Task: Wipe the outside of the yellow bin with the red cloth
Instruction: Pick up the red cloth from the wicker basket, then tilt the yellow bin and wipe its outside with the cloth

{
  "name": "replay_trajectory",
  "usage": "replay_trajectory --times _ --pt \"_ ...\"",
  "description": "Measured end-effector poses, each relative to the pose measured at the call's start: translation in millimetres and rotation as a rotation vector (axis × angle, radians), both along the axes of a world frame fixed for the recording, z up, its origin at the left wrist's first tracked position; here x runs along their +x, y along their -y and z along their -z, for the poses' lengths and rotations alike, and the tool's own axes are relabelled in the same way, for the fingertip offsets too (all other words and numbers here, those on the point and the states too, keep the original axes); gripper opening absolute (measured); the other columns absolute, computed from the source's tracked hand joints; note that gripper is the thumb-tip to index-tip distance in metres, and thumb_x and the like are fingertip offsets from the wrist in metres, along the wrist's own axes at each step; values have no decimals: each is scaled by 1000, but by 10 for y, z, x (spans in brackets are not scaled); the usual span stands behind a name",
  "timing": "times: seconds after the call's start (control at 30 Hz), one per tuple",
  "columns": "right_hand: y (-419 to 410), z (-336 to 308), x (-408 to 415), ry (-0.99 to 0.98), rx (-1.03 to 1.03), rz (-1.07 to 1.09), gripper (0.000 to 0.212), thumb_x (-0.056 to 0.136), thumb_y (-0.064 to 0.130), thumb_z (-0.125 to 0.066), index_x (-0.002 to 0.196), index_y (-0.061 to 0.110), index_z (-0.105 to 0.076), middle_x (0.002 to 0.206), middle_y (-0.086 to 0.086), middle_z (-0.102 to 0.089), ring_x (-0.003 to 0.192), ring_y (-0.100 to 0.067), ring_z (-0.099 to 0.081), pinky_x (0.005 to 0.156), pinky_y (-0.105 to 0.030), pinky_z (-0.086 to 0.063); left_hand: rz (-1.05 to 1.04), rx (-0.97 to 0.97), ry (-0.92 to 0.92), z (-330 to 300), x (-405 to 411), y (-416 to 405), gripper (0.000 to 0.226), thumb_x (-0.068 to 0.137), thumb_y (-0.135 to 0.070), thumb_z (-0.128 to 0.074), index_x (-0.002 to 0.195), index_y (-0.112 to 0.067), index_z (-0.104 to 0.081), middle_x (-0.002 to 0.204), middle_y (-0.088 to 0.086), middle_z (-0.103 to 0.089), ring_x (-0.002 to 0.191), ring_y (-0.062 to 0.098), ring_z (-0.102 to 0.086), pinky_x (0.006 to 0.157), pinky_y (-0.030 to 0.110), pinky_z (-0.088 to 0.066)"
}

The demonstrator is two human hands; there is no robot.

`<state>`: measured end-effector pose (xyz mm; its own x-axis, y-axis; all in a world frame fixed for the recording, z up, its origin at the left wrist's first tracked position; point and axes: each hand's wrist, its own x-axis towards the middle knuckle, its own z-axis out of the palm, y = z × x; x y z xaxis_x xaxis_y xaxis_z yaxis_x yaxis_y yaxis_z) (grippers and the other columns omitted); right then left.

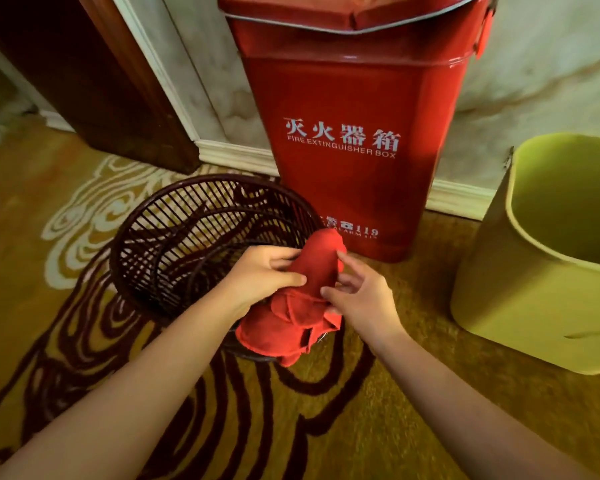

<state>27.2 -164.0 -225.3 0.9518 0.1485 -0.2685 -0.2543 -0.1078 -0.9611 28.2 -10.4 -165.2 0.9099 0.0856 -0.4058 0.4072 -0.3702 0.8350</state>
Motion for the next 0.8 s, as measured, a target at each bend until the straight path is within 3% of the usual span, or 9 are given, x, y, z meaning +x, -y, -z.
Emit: replay_trajectory --times 0.07,0.17,0.23,0.33,0.4,0.5,0.63,0.73,0.8 --pt "23 -24 -19 29 33 -9 68 71 11 -75 131 29 -49 106 -6 -63 90 -18 -67 86 -45 -55 -11 25 39 -43 -27 -15 50 69 2 -68 116 -14 -59 94 -4 -63 78 -3 -58 61 3 -46" --pt "185 -90 -59 38 98 -90 66 72 9 -75 129 30 -50 116 -8 -63 91 -17 -69 81 -45 -57 -44 -40 54 -76 -89 -29 49 68 4 -67 112 -17 -62 108 5 -67 92 9 -64 77 16 -51" --pt "345 -167 -110 101 118 -92 69 72 9 -75 132 30 -47 126 -4 -59 95 -16 -68 82 -41 -57 -18 -145 23 -137 -118 7 47 69 6 -65 109 -18 -63 106 6 -68 89 11 -66 74 18 -54" --pt "611 -365 -109 376 -42 -91 87 66 21 -81 136 40 -33 141 4 -41 125 -9 -46 103 -30 -42 146 -278 -22 -272 -132 137 45 71 8 -60 106 -19 -63 97 2 -72 84 11 -69 69 18 -55" --pt "762 -537 -51 456 -70 -196 94 64 18 -82 137 37 -26 142 7 -37 131 0 -36 109 -20 -29 272 -329 -19 -342 -125 238 44 70 10 -57 102 -20 -64 86 -3 -75 80 8 -69 69 17 -54" --pt "970 -747 -32 386 -44 -248 75 65 7 -79 129 29 -45 123 13 -56 111 2 -53 100 -20 -41 348 -364 25 -366 -113 375 45 69 12 -54 99 -20 -64 79 -8 -75 78 3 -68 69 14 -53" --pt "1262 -840 -208 228 45 -196 38 67 0 -75 94 25 -66 75 14 -73 74 1 -65 69 -15 -52 325 -345 38 -267 -105 588 43 70 14 -55 97 -18 -65 78 -8 -75 79 4 -68 74 14 -53" --pt "1506 -806 -373 148 42 -170 28 68 0 -74 90 17 -70 68 11 -73 67 -3 -66 63 -16 -54 398 -349 -24 -183 -157 831 45 71 14 -56 99 -19 -65 85 -5 -75 84 5 -67 78 15 -52" --pt "1690 -771 -501 104 55 -107 30 69 -1 -73 96 11 -70 72 7 -74 69 -7 -67 65 -18 -56 500 -223 69 -200 -184 1022 49 73 10 -59 109 -23 -60 103 -2 -70 95 2 -64 86 15 -49"
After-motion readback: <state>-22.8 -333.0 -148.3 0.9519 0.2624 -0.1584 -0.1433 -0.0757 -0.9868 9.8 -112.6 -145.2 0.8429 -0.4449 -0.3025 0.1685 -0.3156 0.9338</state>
